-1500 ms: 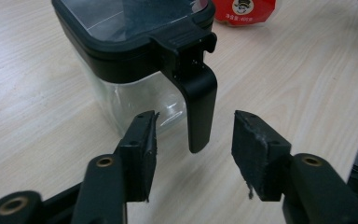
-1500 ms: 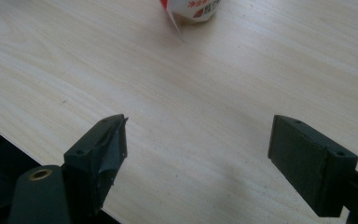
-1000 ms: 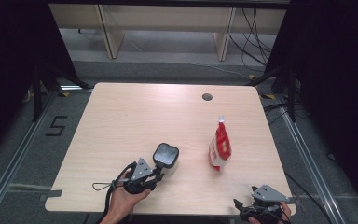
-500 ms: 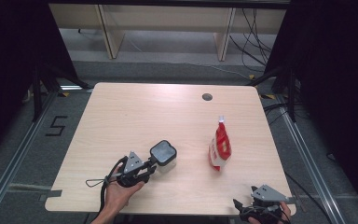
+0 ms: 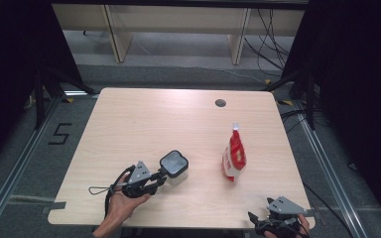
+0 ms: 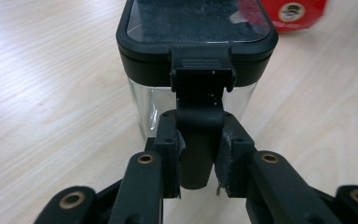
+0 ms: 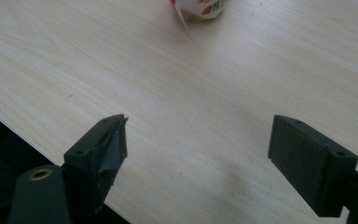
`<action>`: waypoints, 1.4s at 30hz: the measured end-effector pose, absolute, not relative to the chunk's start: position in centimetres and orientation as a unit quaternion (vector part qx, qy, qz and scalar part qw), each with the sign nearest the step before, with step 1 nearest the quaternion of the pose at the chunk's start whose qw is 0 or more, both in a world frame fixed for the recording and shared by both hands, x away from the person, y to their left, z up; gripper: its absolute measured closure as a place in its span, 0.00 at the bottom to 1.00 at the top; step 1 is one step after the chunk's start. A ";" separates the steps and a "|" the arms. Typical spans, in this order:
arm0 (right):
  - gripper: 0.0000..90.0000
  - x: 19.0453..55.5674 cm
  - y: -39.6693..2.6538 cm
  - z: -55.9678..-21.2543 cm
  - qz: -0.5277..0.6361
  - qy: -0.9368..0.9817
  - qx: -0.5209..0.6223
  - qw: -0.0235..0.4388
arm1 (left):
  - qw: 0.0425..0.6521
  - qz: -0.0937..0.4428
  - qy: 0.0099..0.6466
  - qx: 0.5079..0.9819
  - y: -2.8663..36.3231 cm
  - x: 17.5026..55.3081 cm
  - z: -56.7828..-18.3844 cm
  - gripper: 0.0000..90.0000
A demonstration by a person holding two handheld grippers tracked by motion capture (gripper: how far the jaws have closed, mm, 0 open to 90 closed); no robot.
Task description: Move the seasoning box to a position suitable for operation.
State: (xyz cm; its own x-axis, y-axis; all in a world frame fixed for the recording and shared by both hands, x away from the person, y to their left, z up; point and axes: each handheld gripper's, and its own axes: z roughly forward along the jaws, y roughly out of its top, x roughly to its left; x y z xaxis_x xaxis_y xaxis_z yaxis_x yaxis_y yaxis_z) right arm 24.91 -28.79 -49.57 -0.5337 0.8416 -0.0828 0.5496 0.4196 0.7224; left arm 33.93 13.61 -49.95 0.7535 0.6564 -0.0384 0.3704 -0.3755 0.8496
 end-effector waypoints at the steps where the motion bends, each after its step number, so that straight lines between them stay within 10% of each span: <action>1: 0.23 24.9 -28.8 -49.6 0.327 0.811 0.432 0.222 | 0.462 0.155 0.315 0.815 13.6 33.9 -49.9 0.80; 42: 0.23 24.8 -28.5 -49.7 0.325 0.813 0.432 0.216 | 0.488 0.055 0.170 0.854 11.8 30.3 -50.0 0.80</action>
